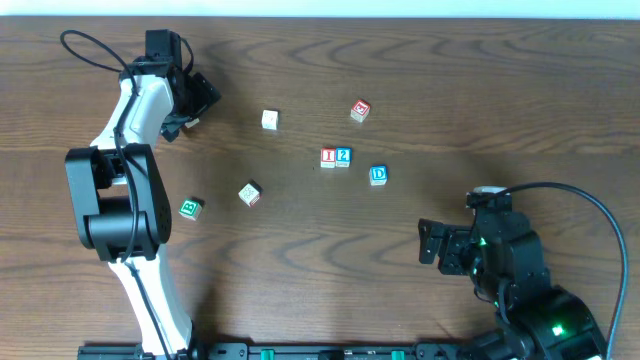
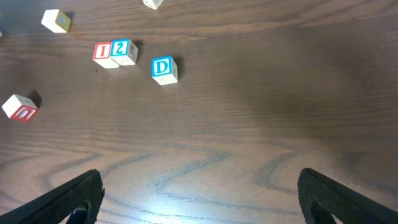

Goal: Spell out Ai2
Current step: 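Lower the left gripper over the red 'A' block and close on it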

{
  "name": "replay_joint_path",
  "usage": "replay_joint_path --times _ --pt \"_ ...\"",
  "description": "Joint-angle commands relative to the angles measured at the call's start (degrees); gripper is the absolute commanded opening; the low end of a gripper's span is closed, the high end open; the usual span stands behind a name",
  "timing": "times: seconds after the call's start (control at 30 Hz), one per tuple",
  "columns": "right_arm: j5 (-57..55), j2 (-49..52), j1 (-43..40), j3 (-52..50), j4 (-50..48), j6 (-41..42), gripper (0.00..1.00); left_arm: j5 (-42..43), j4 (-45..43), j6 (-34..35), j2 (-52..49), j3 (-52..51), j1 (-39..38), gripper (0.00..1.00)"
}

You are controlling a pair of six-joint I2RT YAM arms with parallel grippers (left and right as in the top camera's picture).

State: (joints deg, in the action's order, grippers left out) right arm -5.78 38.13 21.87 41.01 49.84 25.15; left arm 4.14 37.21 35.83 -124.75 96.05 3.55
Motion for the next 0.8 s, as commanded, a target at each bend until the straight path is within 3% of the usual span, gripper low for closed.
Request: replay_joint_path --times 0.0,0.23,0.37,0.77 --pt "0.02 -0.26 -0.48 -0.2 -0.09 0.09 0.99 -0.07 0.04 0.39 -0.39 1.25 0.17 0.95" --pt "0.0 -0.24 -0.48 -0.2 -0.09 0.09 0.99 -0.13 0.04 0.35 -0.39 1.22 0.17 0.97" --pt "0.0 -0.24 -0.48 -0.2 -0.09 0.09 0.99 -1.14 0.07 0.39 -0.39 1.22 0.17 0.77" --pt "0.0 -0.24 -0.48 -0.2 -0.09 0.09 0.99 -2.71 0.7 0.39 -0.42 1.18 0.2 0.7"
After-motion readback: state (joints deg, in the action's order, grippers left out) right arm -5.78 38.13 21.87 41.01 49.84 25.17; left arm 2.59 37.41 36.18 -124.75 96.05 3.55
